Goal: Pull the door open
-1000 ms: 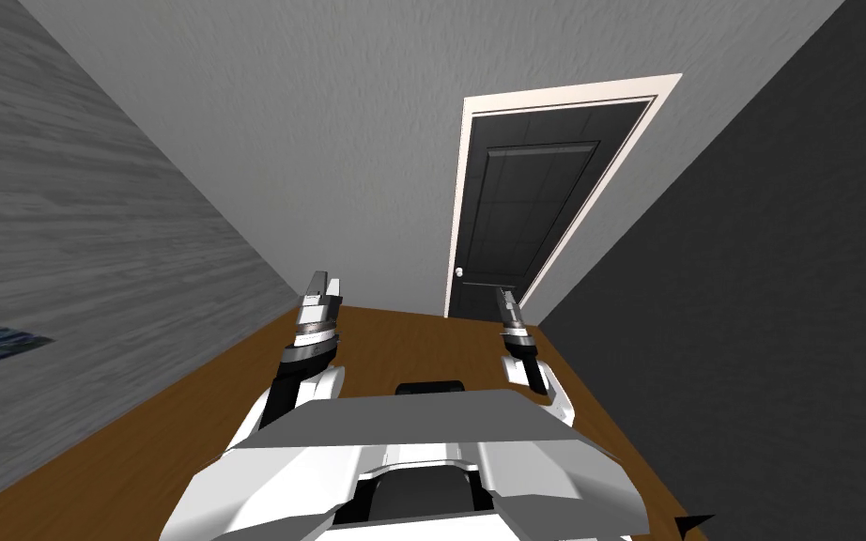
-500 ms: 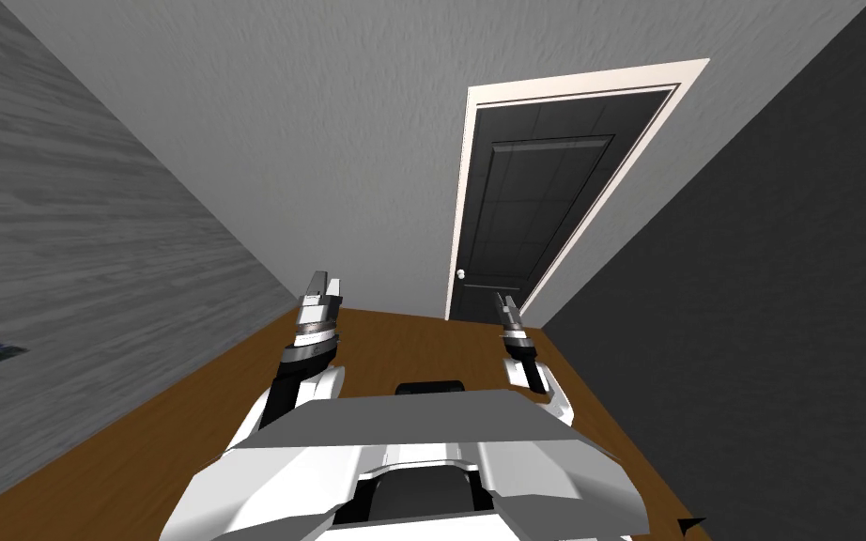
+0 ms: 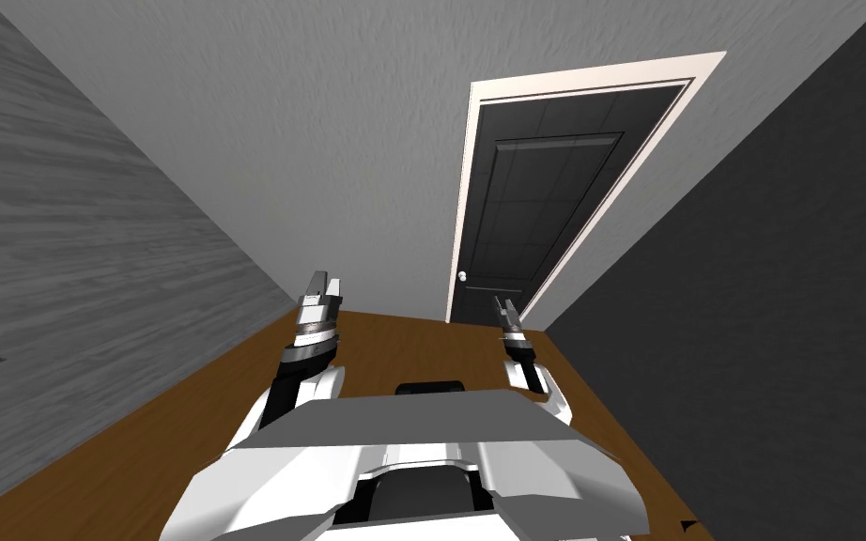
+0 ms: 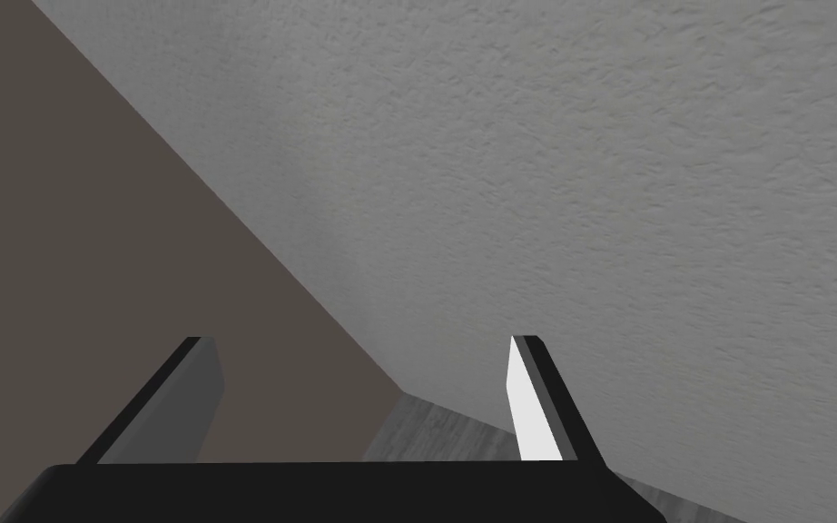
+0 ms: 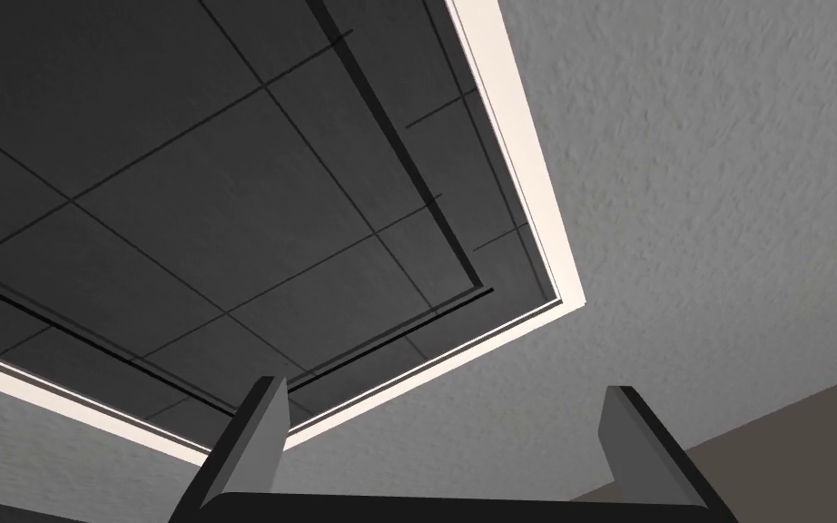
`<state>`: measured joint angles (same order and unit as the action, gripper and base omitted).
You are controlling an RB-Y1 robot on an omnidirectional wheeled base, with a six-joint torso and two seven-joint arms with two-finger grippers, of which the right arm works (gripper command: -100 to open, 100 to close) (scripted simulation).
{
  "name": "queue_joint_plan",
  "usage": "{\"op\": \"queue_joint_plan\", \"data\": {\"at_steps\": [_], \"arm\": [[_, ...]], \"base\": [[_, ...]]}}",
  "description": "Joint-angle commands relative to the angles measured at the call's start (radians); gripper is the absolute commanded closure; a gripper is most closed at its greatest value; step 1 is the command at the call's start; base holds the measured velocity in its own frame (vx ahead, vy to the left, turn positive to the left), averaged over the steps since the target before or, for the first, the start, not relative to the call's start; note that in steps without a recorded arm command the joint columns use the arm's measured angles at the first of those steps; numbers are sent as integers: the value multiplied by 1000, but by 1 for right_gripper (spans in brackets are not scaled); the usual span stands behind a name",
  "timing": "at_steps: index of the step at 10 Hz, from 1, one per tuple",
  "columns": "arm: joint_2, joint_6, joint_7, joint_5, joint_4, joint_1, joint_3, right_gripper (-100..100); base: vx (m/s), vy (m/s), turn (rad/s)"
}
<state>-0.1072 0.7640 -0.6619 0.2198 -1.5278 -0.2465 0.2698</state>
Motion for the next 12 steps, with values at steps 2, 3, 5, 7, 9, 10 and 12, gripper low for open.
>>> {"op": "queue_joint_plan", "data": {"at_steps": [2, 3, 5, 7, 9, 10, 12], "arm": [[0, 11, -43, 24, 69, 21, 18, -100], [-1, 14, -58, 32, 93, 28, 25, -100], [-2, 21, -87, 50, 141, 41, 39, -100], [-3, 28, -116, 67, 188, 54, 53, -100], [-4, 35, -145, 84, 236, 67, 67, -100], [-4, 38, -159, 92, 258, 74, 73, -100], [-5, 44, -187, 108, 303, 86, 86, -100]], "base": [[104, 19, -6], [88, 25, -7], [95, 19, -6], [107, 19, -8], [101, 16, -5], [99, 14, -5], [93, 15, -4]]}}
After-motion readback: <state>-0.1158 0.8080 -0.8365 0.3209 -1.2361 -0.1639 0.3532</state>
